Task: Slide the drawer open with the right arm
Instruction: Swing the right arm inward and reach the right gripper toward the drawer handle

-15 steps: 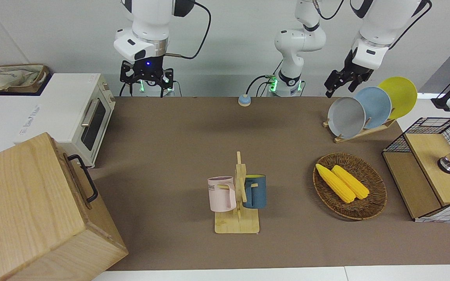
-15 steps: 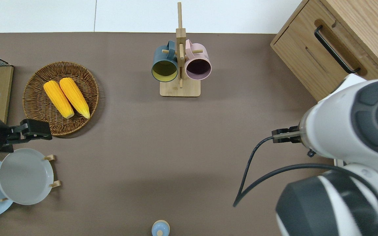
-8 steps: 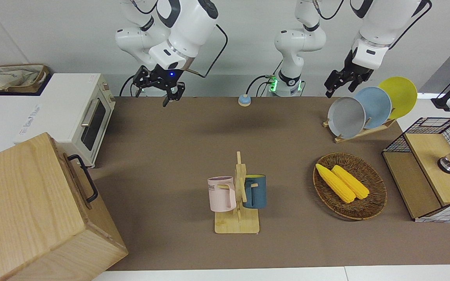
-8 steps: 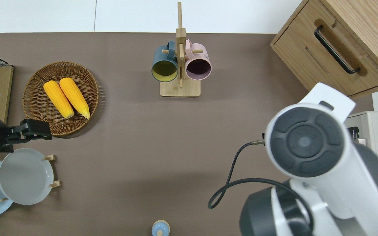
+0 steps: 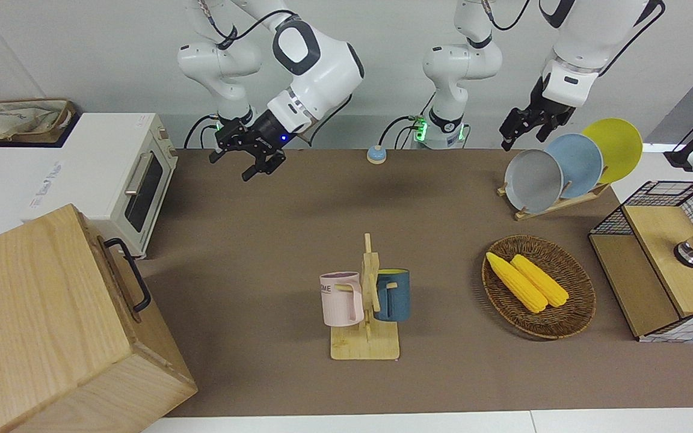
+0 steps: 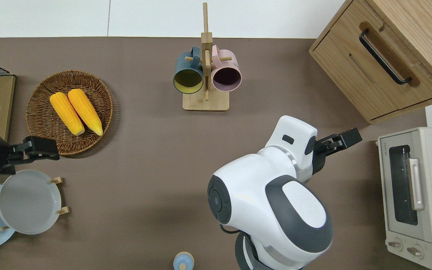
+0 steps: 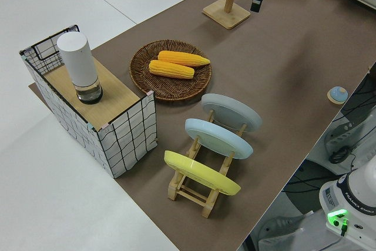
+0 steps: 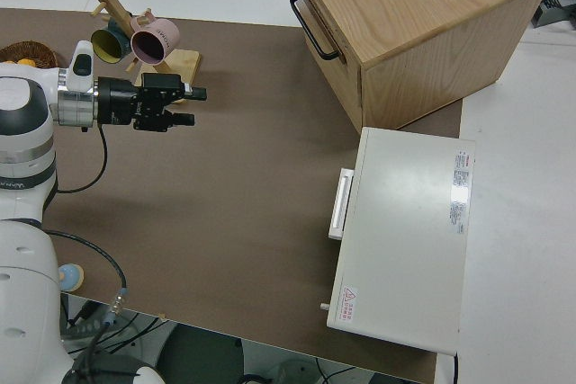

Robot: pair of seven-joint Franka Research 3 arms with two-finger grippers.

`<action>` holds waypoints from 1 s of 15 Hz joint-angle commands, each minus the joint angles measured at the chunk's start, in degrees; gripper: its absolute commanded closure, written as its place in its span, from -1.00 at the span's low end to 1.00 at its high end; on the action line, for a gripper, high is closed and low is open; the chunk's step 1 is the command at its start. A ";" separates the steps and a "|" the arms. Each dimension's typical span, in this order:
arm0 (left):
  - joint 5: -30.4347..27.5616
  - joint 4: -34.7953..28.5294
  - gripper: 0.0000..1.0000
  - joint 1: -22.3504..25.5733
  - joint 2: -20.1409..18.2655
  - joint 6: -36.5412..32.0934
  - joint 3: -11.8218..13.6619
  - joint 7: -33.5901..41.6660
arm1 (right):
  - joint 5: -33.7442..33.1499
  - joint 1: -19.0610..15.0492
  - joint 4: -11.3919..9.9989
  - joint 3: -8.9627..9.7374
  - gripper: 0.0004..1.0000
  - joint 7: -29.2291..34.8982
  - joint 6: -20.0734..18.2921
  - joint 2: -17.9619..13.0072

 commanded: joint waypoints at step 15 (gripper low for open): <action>-0.05 0.21 -0.99 -0.07 -0.48 -0.89 0.25 0.51 | -30.12 1.62 -3.26 -1.96 -0.97 1.50 -0.93 11.12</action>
